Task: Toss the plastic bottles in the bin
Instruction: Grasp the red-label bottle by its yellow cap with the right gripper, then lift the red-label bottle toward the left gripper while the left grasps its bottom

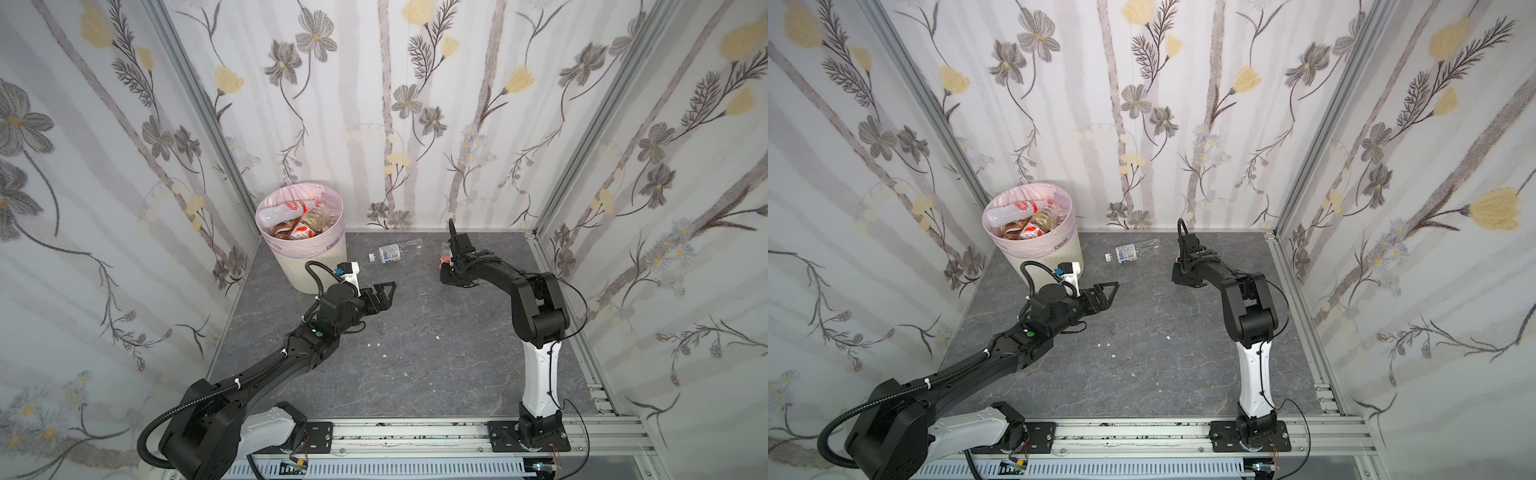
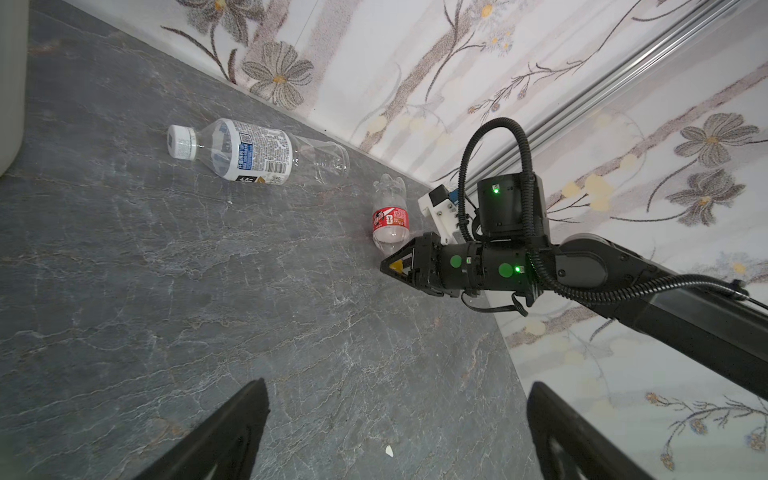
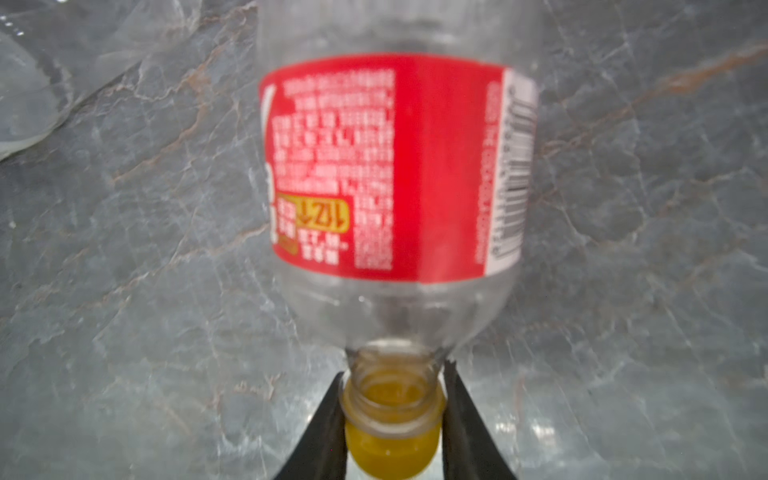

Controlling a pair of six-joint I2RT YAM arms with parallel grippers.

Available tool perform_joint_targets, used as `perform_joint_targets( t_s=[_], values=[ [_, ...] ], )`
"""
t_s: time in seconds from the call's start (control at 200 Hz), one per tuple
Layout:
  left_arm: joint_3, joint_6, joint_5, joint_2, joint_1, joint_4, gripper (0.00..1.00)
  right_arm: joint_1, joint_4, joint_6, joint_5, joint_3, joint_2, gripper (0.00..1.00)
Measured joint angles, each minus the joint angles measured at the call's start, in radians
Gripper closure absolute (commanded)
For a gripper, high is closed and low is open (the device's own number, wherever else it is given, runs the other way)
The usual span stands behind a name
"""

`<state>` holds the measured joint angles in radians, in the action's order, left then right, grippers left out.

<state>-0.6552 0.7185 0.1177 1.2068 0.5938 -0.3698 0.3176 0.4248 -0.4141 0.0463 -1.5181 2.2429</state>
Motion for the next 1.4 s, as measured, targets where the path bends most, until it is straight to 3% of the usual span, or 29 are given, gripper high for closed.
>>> perform_joint_targets(
  t_s=[0.205,0.54,0.879,1.404],
  values=[
    [-0.108,0.043,0.064,0.125,-0.002,0.000,0.00,0.008,-0.110,0.033,0.074,0.226,-0.203,0.70],
    [-0.372,0.063,0.148,0.358,-0.005,0.032,0.00,0.087,-0.173,0.154,0.132,0.438,-0.485,0.69],
    [-0.576,0.040,0.208,0.504,-0.014,0.129,0.00,0.185,-0.211,0.200,0.200,0.468,-0.614,0.69],
    [-0.621,0.045,0.215,0.531,-0.027,0.164,0.03,0.222,-0.254,0.214,0.262,0.475,-0.687,0.70]
  ],
)
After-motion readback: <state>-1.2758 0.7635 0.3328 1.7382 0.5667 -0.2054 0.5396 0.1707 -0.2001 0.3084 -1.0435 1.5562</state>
